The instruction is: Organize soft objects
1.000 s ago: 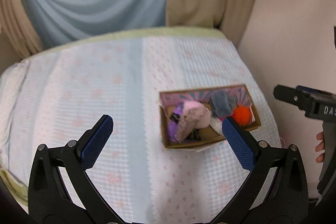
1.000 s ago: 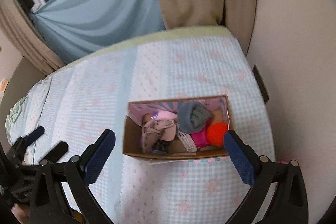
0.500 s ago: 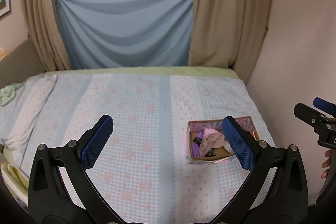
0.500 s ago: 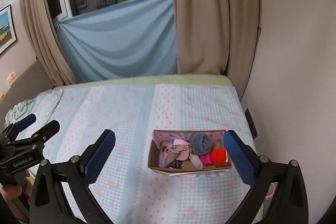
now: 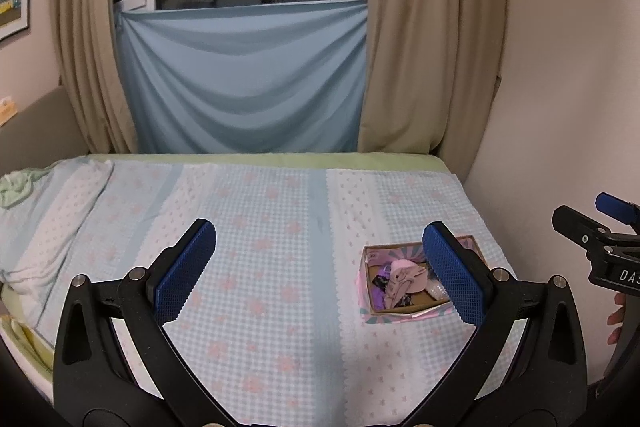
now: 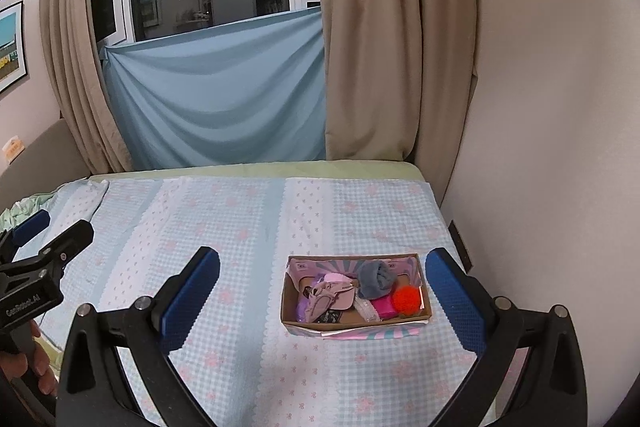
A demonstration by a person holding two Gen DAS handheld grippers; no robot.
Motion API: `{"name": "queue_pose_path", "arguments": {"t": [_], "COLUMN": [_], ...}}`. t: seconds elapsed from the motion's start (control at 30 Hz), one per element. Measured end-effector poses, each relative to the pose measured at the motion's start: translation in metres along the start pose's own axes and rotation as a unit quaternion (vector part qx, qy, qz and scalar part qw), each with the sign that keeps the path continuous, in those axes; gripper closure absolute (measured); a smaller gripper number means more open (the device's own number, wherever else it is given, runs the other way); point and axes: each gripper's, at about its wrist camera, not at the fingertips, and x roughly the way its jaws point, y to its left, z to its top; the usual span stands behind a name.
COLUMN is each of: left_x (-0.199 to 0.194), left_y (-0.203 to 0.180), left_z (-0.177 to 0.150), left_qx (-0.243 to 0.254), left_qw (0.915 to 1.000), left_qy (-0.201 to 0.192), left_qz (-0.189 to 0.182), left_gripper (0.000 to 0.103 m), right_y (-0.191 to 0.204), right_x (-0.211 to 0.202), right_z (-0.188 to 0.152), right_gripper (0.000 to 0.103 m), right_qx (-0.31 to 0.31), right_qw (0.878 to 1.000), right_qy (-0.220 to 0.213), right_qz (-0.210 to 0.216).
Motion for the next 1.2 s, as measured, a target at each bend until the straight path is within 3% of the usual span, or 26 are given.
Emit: {"name": "queue_pose_path", "arguments": {"t": [1.2], "left_x": [-0.0081], "left_y": [0.0012], "left_z": [0.0016], "left_qx": [-0.002], "left_qw": [0.9999], "left_qy": [-0.016], "left_qz": [-0.003], "left_gripper": [0.000], "right_y": [0.0061], "right_x": [-0.0017], "right_z": [0.0017], "right_gripper": [0.001], "right_qx": [-0.005], "right_qw": [1.000], "right_qy": [-0.005], "right_qz": [-0.001]}}
